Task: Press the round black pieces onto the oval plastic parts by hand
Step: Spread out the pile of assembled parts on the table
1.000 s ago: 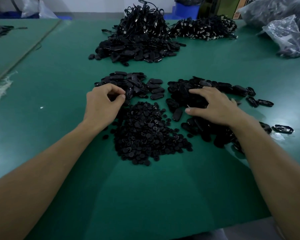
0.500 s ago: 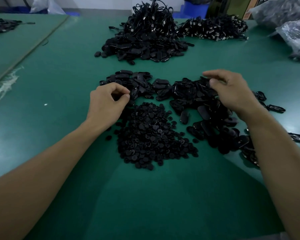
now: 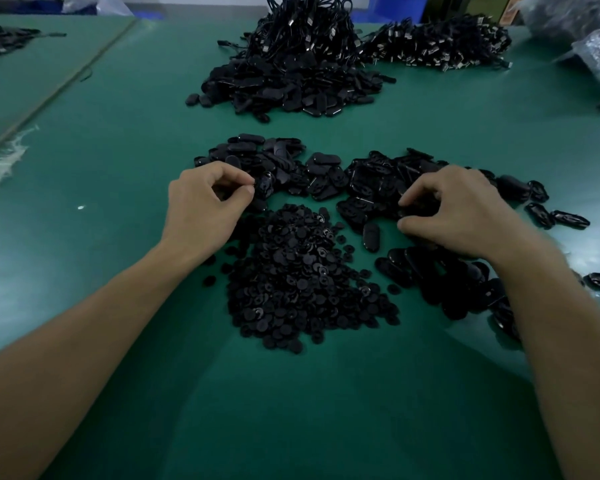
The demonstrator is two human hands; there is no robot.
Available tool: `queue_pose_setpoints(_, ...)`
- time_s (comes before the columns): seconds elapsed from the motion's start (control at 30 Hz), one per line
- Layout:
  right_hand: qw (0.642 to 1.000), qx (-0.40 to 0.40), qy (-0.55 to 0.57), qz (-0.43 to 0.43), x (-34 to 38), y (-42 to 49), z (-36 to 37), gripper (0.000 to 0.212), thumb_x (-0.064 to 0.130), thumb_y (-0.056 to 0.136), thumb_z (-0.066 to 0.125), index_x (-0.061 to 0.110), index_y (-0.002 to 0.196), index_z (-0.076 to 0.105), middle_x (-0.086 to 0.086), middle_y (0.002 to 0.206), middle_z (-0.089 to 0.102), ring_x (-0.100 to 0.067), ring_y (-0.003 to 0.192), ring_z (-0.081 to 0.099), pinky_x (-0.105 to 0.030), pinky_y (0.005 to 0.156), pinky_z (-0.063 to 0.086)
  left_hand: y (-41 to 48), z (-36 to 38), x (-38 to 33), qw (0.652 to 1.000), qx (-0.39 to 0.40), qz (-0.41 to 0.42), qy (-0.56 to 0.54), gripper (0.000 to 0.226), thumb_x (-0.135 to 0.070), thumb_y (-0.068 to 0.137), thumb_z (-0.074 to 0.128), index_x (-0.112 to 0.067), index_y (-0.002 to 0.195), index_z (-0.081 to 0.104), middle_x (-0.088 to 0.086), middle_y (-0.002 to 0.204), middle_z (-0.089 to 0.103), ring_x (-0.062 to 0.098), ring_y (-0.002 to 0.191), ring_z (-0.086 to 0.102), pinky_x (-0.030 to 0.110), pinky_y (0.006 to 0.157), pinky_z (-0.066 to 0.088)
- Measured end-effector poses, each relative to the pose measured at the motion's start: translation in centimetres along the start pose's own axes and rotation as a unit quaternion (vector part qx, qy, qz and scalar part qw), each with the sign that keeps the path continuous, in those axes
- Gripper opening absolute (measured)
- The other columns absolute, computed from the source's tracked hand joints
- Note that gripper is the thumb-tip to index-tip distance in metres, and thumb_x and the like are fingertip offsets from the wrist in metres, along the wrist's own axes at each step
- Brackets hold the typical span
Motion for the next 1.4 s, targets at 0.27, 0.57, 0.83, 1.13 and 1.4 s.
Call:
queue_pose_setpoints(0.27,0.996,-0.036,-0.038,-0.071,3.9,0.2,3.1,0.039,0.058,0.089,0.063,0.028,0.113,0.068,0.001,0.101,0.047,-0.024,0.109,0.047,-0.044,0.100,0.039,-0.2,0.0,-0.3,1.000,0.004,0.003,0.000,0.022,-0.021,0.091,0.071,-0.041,0.083,0.066,-0.023,0.084,0.068,0.000,0.082,0.066,0.010,0.071,0.053)
queue_pose_setpoints(0.57,0.990,-0.109,0.059,-0.073,3.0,0.7,3.5,0.029,0.029,0.103,0.055,0.010,0.093,0.074,0.005,0.084,0.067,-0.005,0.072,0.058,-0.015,0.071,0.044,-0.1,0.0,-0.4,1.000,-0.006,0.009,-0.001,0.019,-0.020,0.091,0.071,-0.038,0.085,0.067,-0.023,0.084,0.068,-0.001,0.080,0.066,0.008,0.070,0.050)
queue_pose_setpoints(0.83,0.963,-0.084,0.251,-0.058,2.6,0.4,2.7,0.015,0.021,0.101,0.059,0.025,0.105,0.073,0.015,0.090,0.071,0.004,0.080,0.065,-0.013,0.069,0.048,-0.4,0.1,-0.8,0.999,-0.012,0.041,0.014,0.013,-0.019,0.092,0.069,-0.032,0.092,0.069,-0.022,0.086,0.067,-0.005,0.081,0.065,0.010,0.069,0.051)
queue_pose_setpoints(1.13,0.961,-0.067,0.258,-0.079,3.2,0.2,2.9,0.020,0.022,0.102,0.057,0.033,0.111,0.072,0.008,0.093,0.072,-0.003,0.086,0.066,-0.021,0.077,0.054,-1.1,0.4,-4.1,0.992,-0.002,0.121,-0.047,0.007,-0.023,0.092,0.071,-0.025,0.097,0.074,-0.022,0.084,0.069,-0.008,0.072,0.063,0.005,0.067,0.045)
queue_pose_setpoints(1.4,0.982,-0.159,0.095,-0.024,2.2,0.6,2.5,0.032,0.014,0.103,0.049,0.026,0.126,0.067,0.002,0.093,0.067,-0.010,0.079,0.060,-0.023,0.078,0.043,-0.7,0.5,-2.5,0.997,-0.017,0.060,-0.037,0.016,-0.017,0.090,0.071,-0.033,0.086,0.071,-0.022,0.078,0.068,-0.007,0.070,0.062,0.007,0.062,0.044)
Point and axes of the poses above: each hand's wrist, its own y-axis towards the middle knuckle, its own z-axis out of the palm, x = y × z, the point moved 1 cm from there along y, towards the middle knuckle
